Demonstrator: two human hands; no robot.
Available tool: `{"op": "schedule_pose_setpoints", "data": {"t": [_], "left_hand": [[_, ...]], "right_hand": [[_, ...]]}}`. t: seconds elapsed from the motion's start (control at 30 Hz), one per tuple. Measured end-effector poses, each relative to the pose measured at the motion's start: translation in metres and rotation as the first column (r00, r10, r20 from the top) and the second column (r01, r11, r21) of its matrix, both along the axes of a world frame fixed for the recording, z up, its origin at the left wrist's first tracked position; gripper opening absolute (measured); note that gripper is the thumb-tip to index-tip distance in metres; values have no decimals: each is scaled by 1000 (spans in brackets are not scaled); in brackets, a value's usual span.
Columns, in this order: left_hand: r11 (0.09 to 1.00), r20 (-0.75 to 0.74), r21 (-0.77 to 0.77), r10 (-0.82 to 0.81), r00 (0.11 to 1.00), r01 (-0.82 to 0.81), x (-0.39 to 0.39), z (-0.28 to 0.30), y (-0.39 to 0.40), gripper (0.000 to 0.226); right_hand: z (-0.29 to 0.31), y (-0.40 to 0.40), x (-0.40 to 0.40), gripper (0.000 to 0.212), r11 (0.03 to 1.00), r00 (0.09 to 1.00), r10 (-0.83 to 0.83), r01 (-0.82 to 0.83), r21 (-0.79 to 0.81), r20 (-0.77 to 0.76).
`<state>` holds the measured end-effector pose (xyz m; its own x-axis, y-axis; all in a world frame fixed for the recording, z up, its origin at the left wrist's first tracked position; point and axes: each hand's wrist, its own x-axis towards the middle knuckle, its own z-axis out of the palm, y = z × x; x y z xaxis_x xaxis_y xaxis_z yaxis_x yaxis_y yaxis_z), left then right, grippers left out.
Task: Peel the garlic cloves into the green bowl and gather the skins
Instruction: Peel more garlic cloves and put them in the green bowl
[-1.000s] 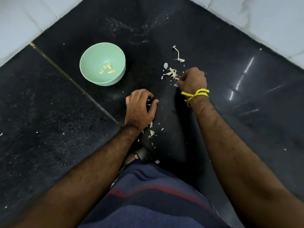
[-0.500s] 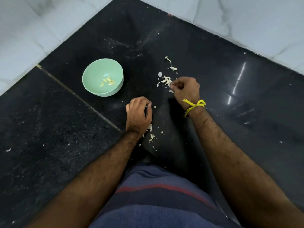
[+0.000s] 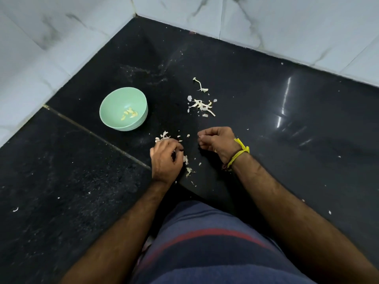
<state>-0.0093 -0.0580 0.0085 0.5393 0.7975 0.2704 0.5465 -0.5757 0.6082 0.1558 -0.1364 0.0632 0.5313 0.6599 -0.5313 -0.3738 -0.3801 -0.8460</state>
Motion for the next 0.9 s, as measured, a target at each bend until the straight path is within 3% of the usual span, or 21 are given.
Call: {"op": "schedule_pose_setpoints", "data": {"t": [0.27,0.43,0.57,0.9], "left_hand": [[1000,-13,-12,15,1000,-15,2,-2,4,13],[999,-35,28,17,999,-16,4,-8,6,21],[999,-28,46,14,1000,-13,4,-13,9,24],[999,11,25,34,999,-35,4,-17,10,23]], "right_hand": [[-5,4,-5,13,975,951,177,-135,-175,252],[-12,9,-8,17,916,746,386,-242,-319,542],[-4,12,-12,13,890,611,454,-282,-357,649],[-7,10,-1,11,891,674,446,-271,-364,590]]}}
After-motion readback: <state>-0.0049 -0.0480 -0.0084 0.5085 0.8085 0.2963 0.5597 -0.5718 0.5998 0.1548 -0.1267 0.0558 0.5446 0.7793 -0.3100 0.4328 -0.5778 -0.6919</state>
